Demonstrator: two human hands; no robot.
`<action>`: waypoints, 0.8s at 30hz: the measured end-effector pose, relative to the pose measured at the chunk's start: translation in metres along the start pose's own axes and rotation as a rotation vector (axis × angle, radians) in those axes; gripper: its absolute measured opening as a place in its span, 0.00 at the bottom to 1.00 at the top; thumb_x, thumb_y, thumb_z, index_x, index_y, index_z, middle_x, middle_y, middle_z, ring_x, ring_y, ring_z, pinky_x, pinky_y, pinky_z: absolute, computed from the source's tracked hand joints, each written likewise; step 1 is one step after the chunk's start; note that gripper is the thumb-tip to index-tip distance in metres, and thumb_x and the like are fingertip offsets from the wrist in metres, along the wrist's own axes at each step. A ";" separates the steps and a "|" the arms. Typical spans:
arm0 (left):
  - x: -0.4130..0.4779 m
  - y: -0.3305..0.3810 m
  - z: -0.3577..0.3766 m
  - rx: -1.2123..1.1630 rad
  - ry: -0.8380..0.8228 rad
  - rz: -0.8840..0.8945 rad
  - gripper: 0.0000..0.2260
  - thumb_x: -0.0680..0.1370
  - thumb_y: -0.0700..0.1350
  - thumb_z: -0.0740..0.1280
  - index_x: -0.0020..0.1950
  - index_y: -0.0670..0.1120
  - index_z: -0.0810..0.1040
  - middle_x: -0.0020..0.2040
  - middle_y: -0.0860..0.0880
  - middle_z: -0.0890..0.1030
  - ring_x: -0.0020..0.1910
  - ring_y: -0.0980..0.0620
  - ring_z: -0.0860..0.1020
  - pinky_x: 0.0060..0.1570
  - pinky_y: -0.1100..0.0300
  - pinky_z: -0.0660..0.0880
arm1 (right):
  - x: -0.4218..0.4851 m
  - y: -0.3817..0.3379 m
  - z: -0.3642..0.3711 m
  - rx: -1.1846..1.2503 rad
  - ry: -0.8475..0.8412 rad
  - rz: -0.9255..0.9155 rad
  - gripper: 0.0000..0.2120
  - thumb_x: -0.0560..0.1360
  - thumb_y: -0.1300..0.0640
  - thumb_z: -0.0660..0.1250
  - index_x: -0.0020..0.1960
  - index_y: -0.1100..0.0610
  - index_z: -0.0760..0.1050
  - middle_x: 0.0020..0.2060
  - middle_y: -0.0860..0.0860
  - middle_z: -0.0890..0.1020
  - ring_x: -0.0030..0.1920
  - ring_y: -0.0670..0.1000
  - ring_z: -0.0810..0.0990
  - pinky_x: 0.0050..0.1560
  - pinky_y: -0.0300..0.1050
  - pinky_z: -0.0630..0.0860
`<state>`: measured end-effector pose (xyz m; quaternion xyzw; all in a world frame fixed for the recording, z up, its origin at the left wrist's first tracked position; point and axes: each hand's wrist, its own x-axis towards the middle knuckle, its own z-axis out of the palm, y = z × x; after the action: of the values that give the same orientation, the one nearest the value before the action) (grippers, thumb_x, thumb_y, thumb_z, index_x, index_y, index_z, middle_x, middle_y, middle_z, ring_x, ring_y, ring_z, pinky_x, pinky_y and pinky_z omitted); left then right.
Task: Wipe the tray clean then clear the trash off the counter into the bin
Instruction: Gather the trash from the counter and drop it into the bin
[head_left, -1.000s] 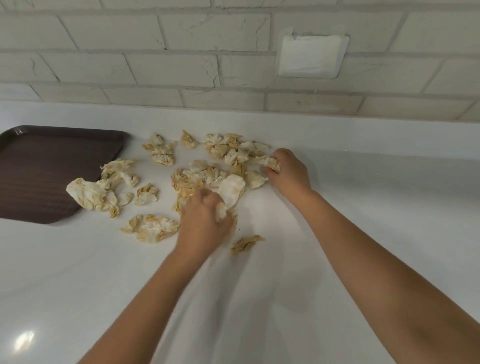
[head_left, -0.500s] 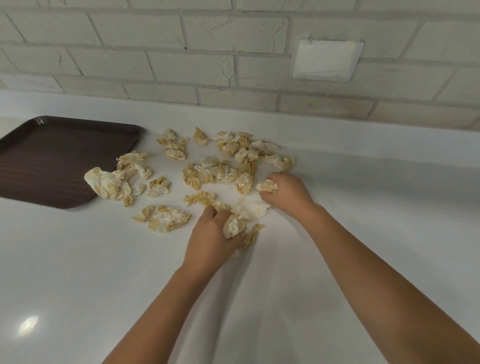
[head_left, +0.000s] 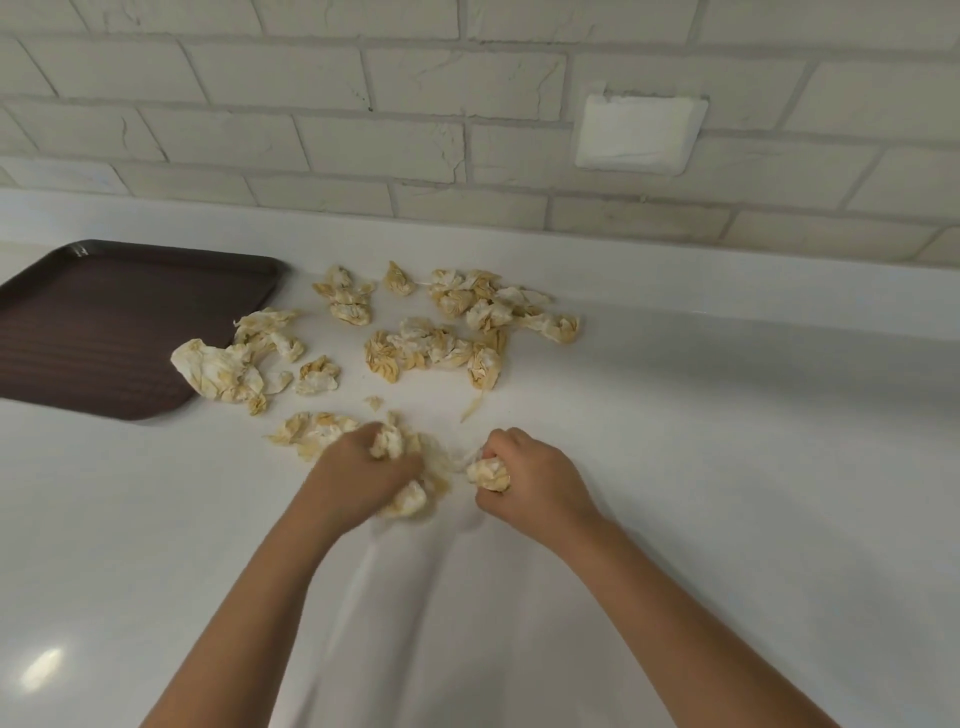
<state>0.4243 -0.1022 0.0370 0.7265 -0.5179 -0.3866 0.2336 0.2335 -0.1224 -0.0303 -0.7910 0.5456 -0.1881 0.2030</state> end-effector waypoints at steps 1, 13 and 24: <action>0.001 -0.004 0.006 0.098 -0.044 -0.007 0.14 0.70 0.48 0.71 0.54 0.47 0.77 0.46 0.50 0.81 0.45 0.50 0.79 0.45 0.56 0.75 | 0.001 0.000 -0.001 -0.002 0.001 0.018 0.15 0.68 0.53 0.68 0.53 0.55 0.72 0.49 0.49 0.77 0.46 0.53 0.77 0.38 0.40 0.63; 0.012 -0.014 0.047 0.663 0.081 0.147 0.26 0.72 0.61 0.66 0.64 0.46 0.71 0.62 0.45 0.67 0.63 0.45 0.66 0.58 0.54 0.69 | 0.047 0.012 -0.018 0.123 0.256 0.193 0.14 0.67 0.54 0.71 0.52 0.53 0.79 0.45 0.52 0.81 0.51 0.55 0.75 0.46 0.44 0.71; 0.015 -0.047 0.052 0.419 0.169 0.670 0.23 0.68 0.39 0.73 0.63 0.49 0.77 0.56 0.49 0.79 0.49 0.48 0.78 0.46 0.62 0.70 | 0.135 0.069 -0.061 -0.182 -0.053 0.383 0.29 0.73 0.51 0.64 0.72 0.48 0.62 0.60 0.53 0.78 0.57 0.58 0.77 0.48 0.42 0.69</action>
<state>0.4119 -0.0961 -0.0337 0.5788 -0.7725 -0.1141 0.2352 0.1929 -0.2789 -0.0046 -0.6925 0.6953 -0.0751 0.1769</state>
